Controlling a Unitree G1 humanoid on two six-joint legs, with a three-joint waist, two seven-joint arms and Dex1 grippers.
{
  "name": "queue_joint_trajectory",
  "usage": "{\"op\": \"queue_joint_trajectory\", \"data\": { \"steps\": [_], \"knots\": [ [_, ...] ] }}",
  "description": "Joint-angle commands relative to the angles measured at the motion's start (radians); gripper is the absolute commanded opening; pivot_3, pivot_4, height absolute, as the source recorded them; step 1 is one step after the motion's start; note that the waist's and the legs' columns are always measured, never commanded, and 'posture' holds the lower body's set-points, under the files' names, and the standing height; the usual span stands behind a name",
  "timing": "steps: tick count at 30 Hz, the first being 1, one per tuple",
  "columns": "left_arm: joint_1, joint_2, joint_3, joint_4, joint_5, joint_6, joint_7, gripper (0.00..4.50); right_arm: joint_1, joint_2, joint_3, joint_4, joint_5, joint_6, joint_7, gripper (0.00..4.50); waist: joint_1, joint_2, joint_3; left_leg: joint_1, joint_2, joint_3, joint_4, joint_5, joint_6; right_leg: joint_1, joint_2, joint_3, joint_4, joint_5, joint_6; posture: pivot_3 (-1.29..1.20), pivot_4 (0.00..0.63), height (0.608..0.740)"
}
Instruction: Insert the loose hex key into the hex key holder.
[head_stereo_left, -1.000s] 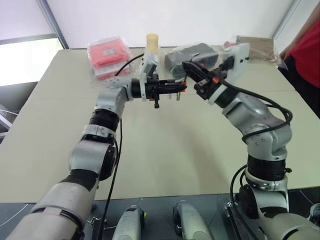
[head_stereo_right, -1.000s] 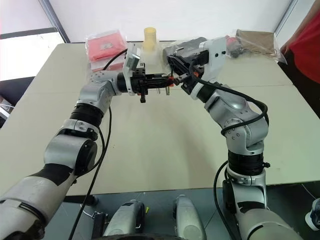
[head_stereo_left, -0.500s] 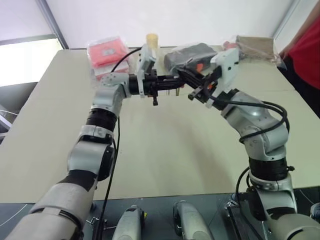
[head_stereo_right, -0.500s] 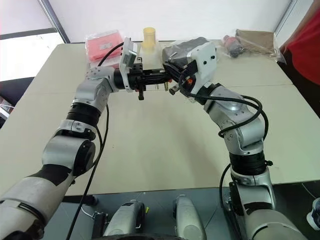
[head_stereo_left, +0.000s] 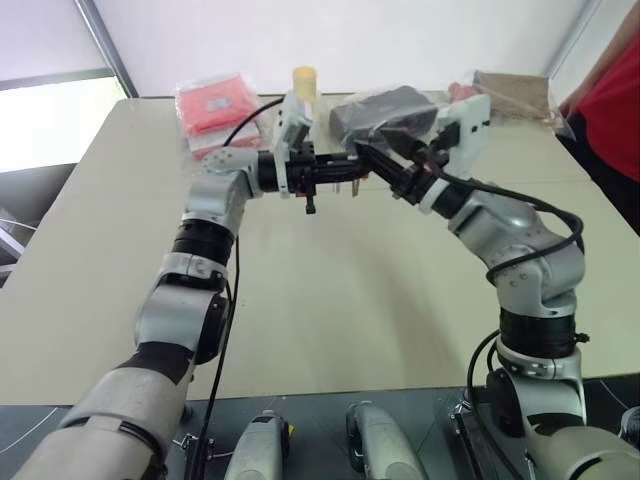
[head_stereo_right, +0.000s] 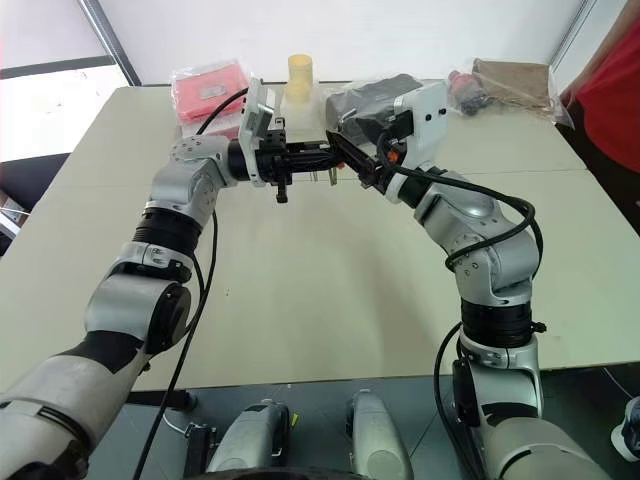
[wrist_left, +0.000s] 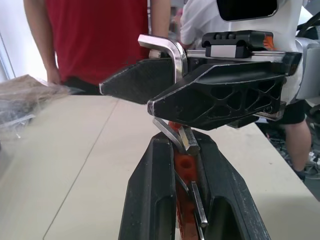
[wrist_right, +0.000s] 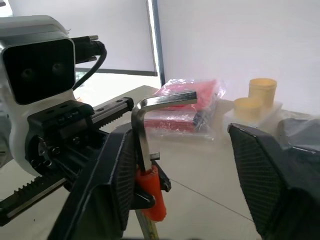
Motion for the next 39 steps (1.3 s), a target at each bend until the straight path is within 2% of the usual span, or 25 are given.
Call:
{"op": "queue_joint_trajectory", "data": {
  "steps": [1, 7, 11, 15, 17, 22, 27, 32, 36, 39],
  "knots": [
    [0.008, 0.023, 0.022, -0.062, -0.037, 0.011, -0.01, 0.0, 0.021, -0.045, -0.106, -0.063, 0.088, 0.06, -0.001, 2.87, 0.001, 0.0, 0.0, 0.0, 0.0, 0.0, 0.0, 0.0, 0.0, 0.0, 0.0, 0.0, 0.0, 0.0, 0.0, 0.0, 0.15, 0.74],
    [0.048, 0.049, 0.026, -0.116, -0.045, 0.047, 0.009, 0.0, 0.085, -0.119, -0.273, -0.149, 0.418, 0.208, 0.019, 2.87, 0.004, 0.0, 0.0, 0.0, 0.0, 0.0, 0.0, 0.0, 0.0, 0.0, 0.0, 0.0, 0.0, 0.0, 0.0, 0.0, 0.15, 0.74],
    [0.062, 0.063, 0.027, -0.119, -0.045, 0.049, 0.03, 0.0, 0.117, -0.188, -0.313, -0.168, 0.519, 0.245, 0.023, 2.87, 0.005, 0.0, 0.0, 0.0, 0.0, 0.0, 0.0, 0.0, 0.0, 0.0, 0.0, 0.0, 0.0, 0.0, 0.0, 0.0, 0.15, 0.74],
    [0.088, 0.089, 0.037, -0.137, -0.049, 0.069, 0.052, 0.0, 0.159, -0.247, -0.29, -0.175, 0.497, 0.227, 0.03, 2.87, 0.003, 0.0, 0.0, 0.0, 0.0, 0.0, 0.0, 0.0, 0.0, 0.0, 0.0, 0.0, 0.0, 0.0, 0.0, 0.0, 0.15, 0.74],
    [0.142, 0.125, 0.045, -0.177, -0.048, 0.108, 0.083, 0.0, 0.184, -0.278, -0.233, -0.203, 0.46, 0.22, 0.057, 2.87, -0.002, 0.0, 0.0, 0.001, 0.0, 0.0, 0.0, 0.0, 0.0, 0.0, 0.0, 0.001, 0.0, 0.0, 0.0, 0.0, 0.15, 0.74],
    [0.38, 0.225, 0.095, -0.421, -0.146, 0.444, 0.201, 0.0, 0.237, -0.334, -0.107, -0.234, 0.342, 0.159, 0.141, 2.87, -0.01, 0.0, 0.0, 0.002, 0.002, 0.0, -0.001, 0.0, 0.0, 0.0, 0.002, 0.002, 0.0, 0.0, 0.0, 0.0, 0.15, 0.74],
    [0.535, 0.279, 0.188, -0.566, -0.289, 0.814, 0.336, 0.0, 0.219, -0.316, -0.036, -0.158, 0.247, 0.084, 0.203, 2.87, 0.008, -0.001, 0.001, 0.0, 0.001, -0.001, 0.002, 0.0, 0.0, 0.001, 0.0, 0.0, 0.0, 0.0, 0.0, 0.0, 0.15, 0.74],
    [0.554, 0.3, 0.189, -0.518, -0.289, 0.894, 0.413, 2.32, 0.191, -0.281, 0.009, -0.112, 0.196, 0.04, 0.23, 2.94, 0.026, -0.002, 0.001, 0.001, 0.001, 0.0, 0.005, 0.0, 0.0, 0.003, 0.0, 0.0, -0.001, 0.0, 0.0, 0.0, 0.15, 0.74],
    [0.593, 0.353, 0.047, -0.447, -0.082, 0.65, 0.48, 4.43, 0.196, -0.267, 0.018, -0.112, 0.174, 0.033, 0.24, 2.94, 0.026, -0.001, 0.001, 0.002, 0.001, 0.0, 0.003, 0.0, 0.0, 0.003, -0.001, 0.0, -0.001, 0.0, 0.0, 0.0, 0.15, 0.74],
    [0.569, 0.393, 0.026, -0.367, -0.004, 0.492, 0.502, 4.48, 0.211, -0.271, 0.008, -0.118, 0.166, 0.037, 0.242, 2.94, 0.026, -0.001, 0.0, 0.003, 0.001, 0.0, 0.002, 0.0, 0.0, 0.003, -0.001, 0.001, -0.001, 0.0, -0.001, 0.0, 0.15, 0.74]
  ]
}}
